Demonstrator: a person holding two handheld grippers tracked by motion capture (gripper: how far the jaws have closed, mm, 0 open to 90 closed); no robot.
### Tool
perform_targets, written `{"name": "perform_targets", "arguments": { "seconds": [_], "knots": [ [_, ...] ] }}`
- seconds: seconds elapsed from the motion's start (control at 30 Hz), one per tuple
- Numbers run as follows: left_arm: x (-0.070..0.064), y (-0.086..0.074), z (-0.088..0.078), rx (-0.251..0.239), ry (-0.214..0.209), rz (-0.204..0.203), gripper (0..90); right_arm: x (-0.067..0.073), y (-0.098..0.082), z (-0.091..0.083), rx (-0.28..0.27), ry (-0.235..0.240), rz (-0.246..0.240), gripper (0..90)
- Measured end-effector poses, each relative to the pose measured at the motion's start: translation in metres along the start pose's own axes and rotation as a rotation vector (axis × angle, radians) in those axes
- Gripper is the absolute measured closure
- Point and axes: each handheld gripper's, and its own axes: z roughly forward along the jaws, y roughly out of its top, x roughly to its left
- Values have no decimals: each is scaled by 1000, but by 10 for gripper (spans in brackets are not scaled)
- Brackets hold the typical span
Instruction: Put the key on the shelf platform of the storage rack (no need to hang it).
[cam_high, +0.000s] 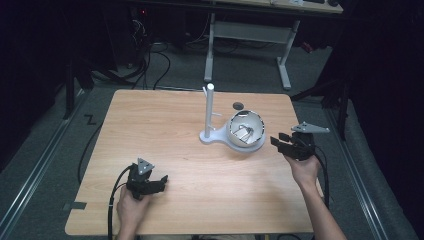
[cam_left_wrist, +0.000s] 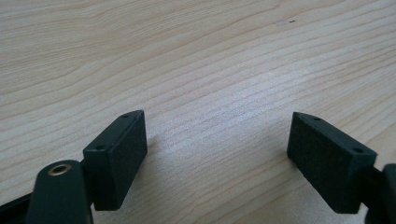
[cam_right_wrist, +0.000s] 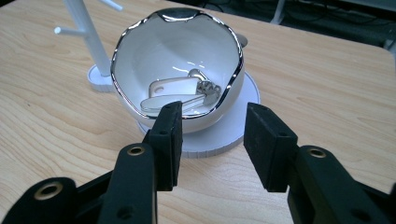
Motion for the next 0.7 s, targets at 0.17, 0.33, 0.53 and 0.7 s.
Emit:
{"name": "perform_targets", "arguments": {
  "seconds": [0.17, 0.33, 0.53, 0.7],
  "knots": [
    [0, 0, 0, 0, 0, 0, 203, -1, -9, -5, -7, 9, 17, 578],
    [0, 0, 0, 0, 0, 0, 203, 1, -18, -11, -18, 20, 27, 578],
    [0, 0, 0, 0, 0, 0, 203, 5, -31, -16, -30, 37, 47, 577],
    [0, 0, 0, 0, 0, 0, 203, 9, -42, -14, -36, 45, 62, 577]
  ]
}}
